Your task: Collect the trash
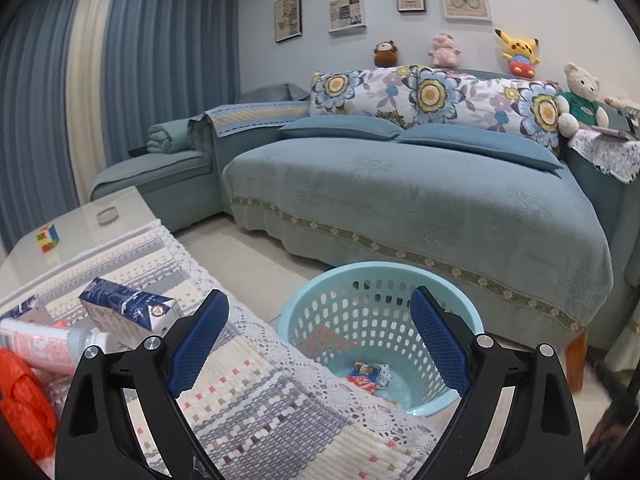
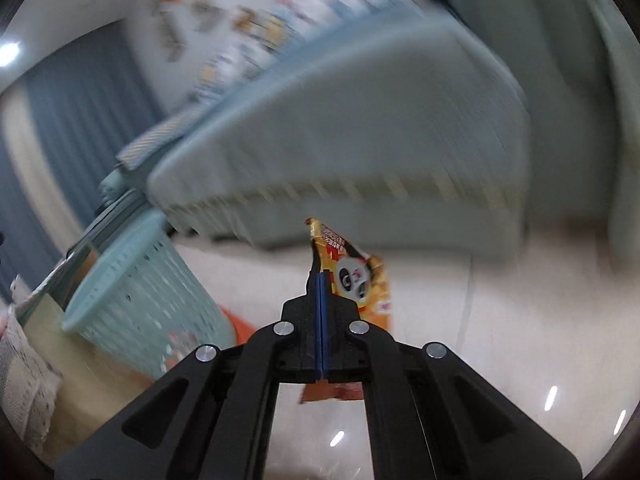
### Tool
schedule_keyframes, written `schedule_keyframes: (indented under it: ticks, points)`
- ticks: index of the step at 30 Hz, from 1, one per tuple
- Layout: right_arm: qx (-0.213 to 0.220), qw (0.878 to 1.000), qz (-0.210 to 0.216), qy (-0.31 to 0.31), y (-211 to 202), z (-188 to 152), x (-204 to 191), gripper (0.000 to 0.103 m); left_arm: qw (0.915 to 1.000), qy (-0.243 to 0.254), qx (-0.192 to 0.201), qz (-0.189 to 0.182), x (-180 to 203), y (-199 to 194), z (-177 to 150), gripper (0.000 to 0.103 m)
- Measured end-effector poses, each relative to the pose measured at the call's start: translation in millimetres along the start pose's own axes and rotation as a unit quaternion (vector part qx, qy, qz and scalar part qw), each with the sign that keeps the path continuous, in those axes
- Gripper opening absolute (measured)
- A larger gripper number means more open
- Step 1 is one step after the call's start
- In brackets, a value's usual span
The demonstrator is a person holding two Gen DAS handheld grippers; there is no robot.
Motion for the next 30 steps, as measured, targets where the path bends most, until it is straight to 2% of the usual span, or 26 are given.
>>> schedule_keyframes:
  ticks: [2,6,9,11,15,19,20,22,23,24,25,26,30]
  points:
    - [0.025,0.998,0.045,-0.028,1.1,41.1,-45.3,0.000,0.9999,-0.013,0.000,0.011,-7.0,-0.2,0.2,0.089]
    - [0.027,0.987,0.139,-0.071,12.3,85.8,-139.1,0.000,0.9988,-0.032,0.011,0.036,-19.7,-6.3,1.5,0.090]
    - [-0.006,0.971,0.216,-0.107,28.7,87.9,-216.7,0.000,0.9979,-0.039,0.025,0.046,-23.8,-13.5,3.4,0.091]
    - [-0.038,0.962,0.245,-0.118,45.4,79.5,-252.0,0.000,0.9977,-0.043,0.029,0.044,-24.6,-16.1,3.7,0.092]
    - [-0.094,0.953,0.260,-0.121,78.1,54.1,-295.7,0.000,0.9963,-0.071,0.035,0.032,-33.8,-20.9,3.8,0.092]
    - [-0.130,0.955,0.230,-0.135,96.6,31.2,-309.9,0.000,0.9935,-0.111,0.012,0.022,-52.9,-22.9,-5.1,0.092]
    - [-0.137,0.958,0.208,-0.145,99.8,26.0,-308.9,0.005,0.9925,-0.119,0.005,0.027,-60.5,-25.1,-8.2,0.092]
    - [-0.149,0.958,0.176,-0.173,99.4,16.3,-311.6,0.024,0.9913,-0.126,0.004,0.037,-73.2,-31.6,-10.4,0.092]
    - [-0.152,0.955,0.175,-0.187,92.7,14.6,-315.8,0.046,0.9909,-0.127,0.001,0.046,-81.2,-36.2,-11.5,0.093]
    - [-0.150,0.953,0.179,-0.195,86.9,14.9,-321.3,0.074,0.9904,-0.127,-0.005,0.053,-86.8,-38.8,-12.7,0.094]
    - [-0.139,0.950,0.186,-0.206,75.2,18.4,-330.3,0.084,0.9892,-0.131,-0.018,0.063,-96.9,-44.1,-14.5,0.095]
    - [-0.134,0.949,0.190,-0.214,67.7,21.4,-336.3,0.090,0.9881,-0.137,-0.024,0.066,-103.6,-48.7,-14.6,0.095]
    - [-0.113,0.945,0.209,-0.223,26.2,44.1,-367.8,0.095,0.9814,-0.163,-0.040,0.093,-147.5,-80.9,-0.2,0.095]
Point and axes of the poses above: each gripper's, at about its wrist camera, not at the fingertips, and y roughly the way its jaws point, x to its right, z to its top, the point moved 9 cm from there along y, roughly the way its jaws point, and after that the axes turned 1 degree about -x, right-handed, at the moved point
